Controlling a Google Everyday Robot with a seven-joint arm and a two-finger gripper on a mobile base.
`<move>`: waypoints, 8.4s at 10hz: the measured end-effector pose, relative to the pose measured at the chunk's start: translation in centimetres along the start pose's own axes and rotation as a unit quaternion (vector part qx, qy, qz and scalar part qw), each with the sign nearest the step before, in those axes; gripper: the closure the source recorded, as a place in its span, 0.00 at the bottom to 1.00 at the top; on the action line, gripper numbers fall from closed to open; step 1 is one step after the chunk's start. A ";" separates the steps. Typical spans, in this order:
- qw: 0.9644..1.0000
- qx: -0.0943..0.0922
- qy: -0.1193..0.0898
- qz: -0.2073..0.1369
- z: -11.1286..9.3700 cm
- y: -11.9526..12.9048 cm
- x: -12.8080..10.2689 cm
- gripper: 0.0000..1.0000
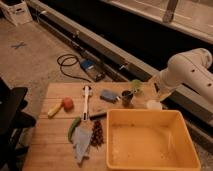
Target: Wipe tray with brush
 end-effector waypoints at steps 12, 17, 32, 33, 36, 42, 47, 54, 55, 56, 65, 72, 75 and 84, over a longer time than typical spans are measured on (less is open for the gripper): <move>1.000 -0.001 0.000 -0.001 0.0 0.0 0.0 0.35; 0.998 0.009 0.017 -0.064 0.2 -5.8 -1.0 0.35; 0.962 -0.015 -0.006 -0.272 6.9 -12.6 -13.4 0.35; 0.954 -0.018 -0.014 -0.299 8.2 -13.1 -15.6 0.35; 0.928 -0.027 -0.049 -0.368 11.6 -13.7 -21.4 0.35; 0.900 -0.048 -0.119 -0.417 15.4 -13.4 -26.6 0.35; 0.885 -0.051 -0.136 -0.442 17.9 -13.8 -28.5 0.35; 0.853 -0.083 -0.205 -0.473 24.3 -13.2 -32.5 0.35; 0.851 -0.088 -0.215 -0.471 25.4 -12.9 -32.8 0.35; 0.849 -0.094 -0.225 -0.468 26.2 -12.5 -33.1 0.35; 0.847 -0.131 -0.249 -0.451 29.1 -10.0 -33.6 0.83; 0.872 -0.101 -0.199 -0.435 24.6 -11.8 -31.5 1.00; 0.893 -0.077 -0.143 -0.420 18.9 -13.7 -29.3 1.00; 0.971 -0.074 -0.062 -0.221 7.5 -0.6 -21.0 1.00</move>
